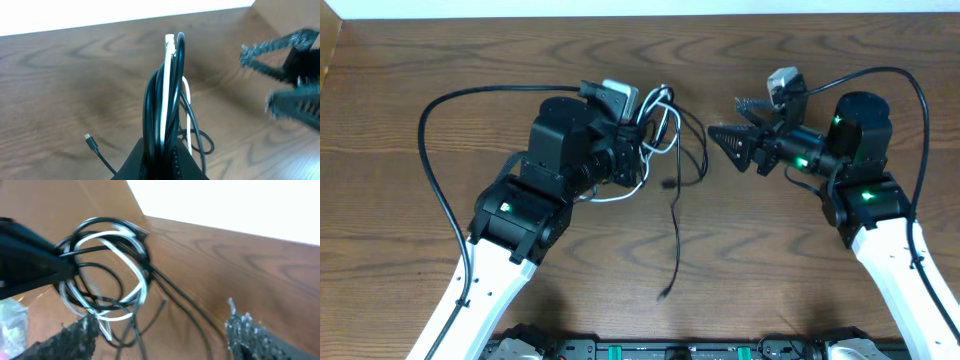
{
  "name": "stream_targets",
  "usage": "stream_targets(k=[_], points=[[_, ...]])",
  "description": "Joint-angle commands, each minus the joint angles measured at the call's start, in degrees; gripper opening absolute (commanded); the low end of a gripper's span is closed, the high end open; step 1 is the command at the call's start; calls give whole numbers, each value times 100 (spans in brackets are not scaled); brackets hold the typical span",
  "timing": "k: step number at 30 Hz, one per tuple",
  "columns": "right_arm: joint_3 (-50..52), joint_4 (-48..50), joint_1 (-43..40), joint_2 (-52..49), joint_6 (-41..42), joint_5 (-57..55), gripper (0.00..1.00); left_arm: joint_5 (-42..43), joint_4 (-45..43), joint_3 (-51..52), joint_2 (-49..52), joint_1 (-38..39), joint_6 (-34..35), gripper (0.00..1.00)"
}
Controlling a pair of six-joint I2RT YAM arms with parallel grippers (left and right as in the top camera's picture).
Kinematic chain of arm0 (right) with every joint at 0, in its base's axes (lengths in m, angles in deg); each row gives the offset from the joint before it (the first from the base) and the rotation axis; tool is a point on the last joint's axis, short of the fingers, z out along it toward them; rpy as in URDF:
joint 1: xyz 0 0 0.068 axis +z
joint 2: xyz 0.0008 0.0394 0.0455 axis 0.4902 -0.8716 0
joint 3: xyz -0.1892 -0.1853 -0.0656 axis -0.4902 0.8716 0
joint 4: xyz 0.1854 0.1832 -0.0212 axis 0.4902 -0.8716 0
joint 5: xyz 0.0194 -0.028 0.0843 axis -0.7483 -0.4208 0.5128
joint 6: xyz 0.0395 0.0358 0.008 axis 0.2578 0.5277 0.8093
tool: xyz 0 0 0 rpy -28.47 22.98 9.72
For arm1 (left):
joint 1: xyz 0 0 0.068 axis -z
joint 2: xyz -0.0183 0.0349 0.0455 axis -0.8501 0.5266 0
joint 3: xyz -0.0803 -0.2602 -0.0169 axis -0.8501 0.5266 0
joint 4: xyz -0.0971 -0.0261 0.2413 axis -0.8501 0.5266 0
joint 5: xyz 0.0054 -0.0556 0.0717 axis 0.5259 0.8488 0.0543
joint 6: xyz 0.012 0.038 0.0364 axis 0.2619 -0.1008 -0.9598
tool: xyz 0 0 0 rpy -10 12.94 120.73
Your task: Untangle cables
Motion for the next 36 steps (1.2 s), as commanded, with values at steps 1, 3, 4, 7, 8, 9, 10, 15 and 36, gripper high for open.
stream_targets(k=[1,3,4,7,8,9,10,15,36], points=[[-37,177,181,2,72,221,82,-37,-330,-96,-74,-17,590,8],[-37,186,315,2,-162,219,82,-39,-485,-96,-74,-17,922,8],[-37,181,385,2,-216,221,82,-42,-509,-96,-74,-17,1058,7],[-37,181,656,-2,-275,225,87,-39,-557,-96,-52,-17,1528,7],[-37,164,774,-2,-446,223,89,-39,-568,-96,-35,-17,1661,8],[-37,160,890,-2,-708,223,89,-37,-584,-96,-9,-17,1770,8],[-37,142,992,-7,-944,219,90,-35,-590,-96,9,-17,1808,8],[-37,-157,1316,-7,-2013,199,90,481,-590,-96,46,-17,1816,8],[-37,-308,1346,-42,-2162,-133,33,1987,-549,-96,46,-13,1812,8]])
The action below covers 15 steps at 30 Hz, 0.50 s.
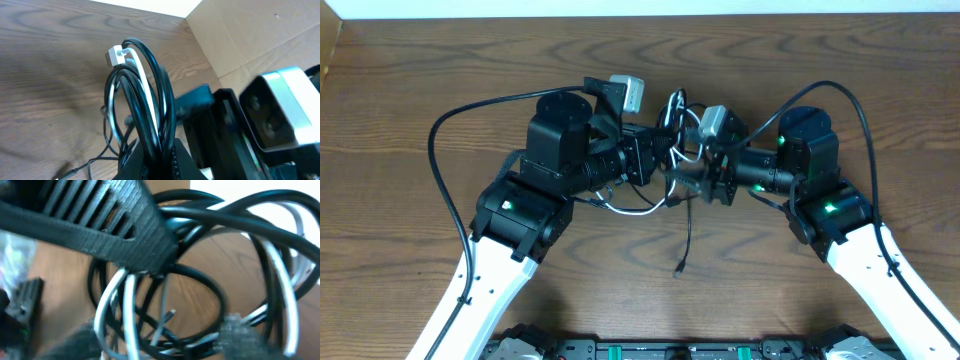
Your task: Untangle cables
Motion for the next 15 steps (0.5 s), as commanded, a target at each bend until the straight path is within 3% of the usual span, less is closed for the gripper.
stream_targets(k=[1,3,5,12,15], points=[[-37,7,31,-42,-61,4,21,216,-39,-96,2,-13,9,7],[-37,4,31,-42,-74,9,7,216,-39,-96,2,-13,9,8],[-37,4,31,-42,-72,7,1,205,-42,-96,2,-13,9,8],[-37,50,26,-42,-70,4,1,-7,-20,-96,2,-13,-39,9],[-37,101,11,-39,4,-61,1,-380,144,-96,2,-13,-42,35]])
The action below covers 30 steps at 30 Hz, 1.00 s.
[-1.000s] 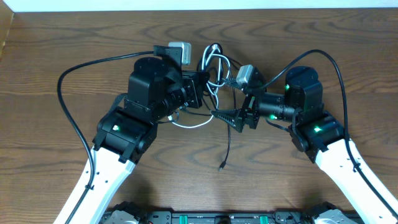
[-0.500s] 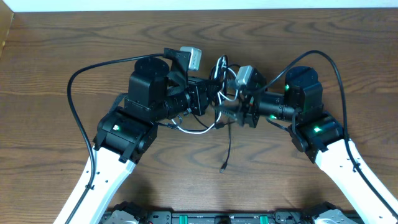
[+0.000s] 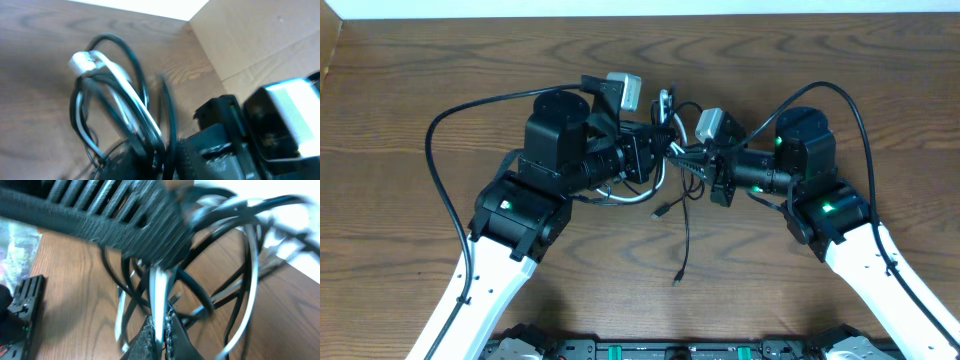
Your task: Untangle cables
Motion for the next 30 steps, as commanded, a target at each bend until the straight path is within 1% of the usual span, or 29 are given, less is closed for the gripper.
stream_targets(k=[1,2,4,9,13,17,30], points=[[-37,96,-33,-11,168,-197,1,-470,243,-96,2,24,-74,43],[-37,107,-50,-11,319,-341,1,-614,345,-96,2,24,-162,53],[-37,114,-111,-11,756,-713,1,-857,599,-96,2,24,-525,67],[-37,114,-243,-11,1123,-855,1,-852,761,-96,2,24,-732,68],[-37,109,-328,-11,1513,-1095,1,-852,879,-96,2,20,-737,68],[-37,138,-354,-11,1661,-1113,1,-850,1010,-81,2,20,-737,68],[-37,743,-343,-11,2671,-933,1,-846,1016,-39,308,20,-721,69]])
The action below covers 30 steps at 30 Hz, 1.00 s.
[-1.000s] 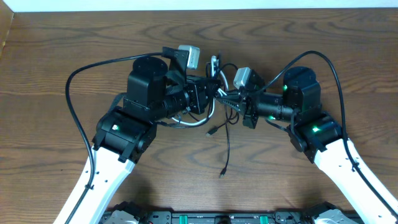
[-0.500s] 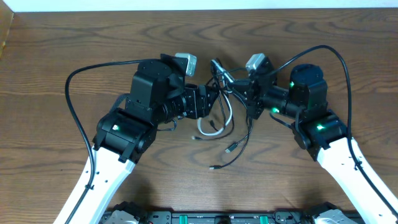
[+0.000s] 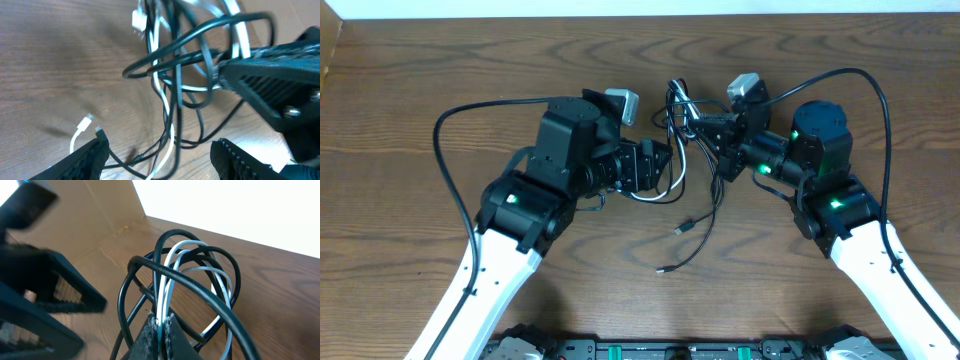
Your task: Untangle cables
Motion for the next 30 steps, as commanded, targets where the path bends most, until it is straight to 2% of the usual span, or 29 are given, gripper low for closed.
stream_targets(k=[1,5,26,29,30], points=[[-37,127,-31,-2,459,103,1,-68,-11,-37,162,9,-46,69],[-37,157,-31,-2,514,103,1,-4,-31,-37,271,15,227,70],[-37,719,11,-2,1193,479,1,317,-4,-37,901,243,201,68],[-37,737,24,-2,1193,492,1,317,-76,-37,1082,415,181,62],[-37,737,24,-2,1191,490,1,315,-131,-37,1158,503,85,53]])
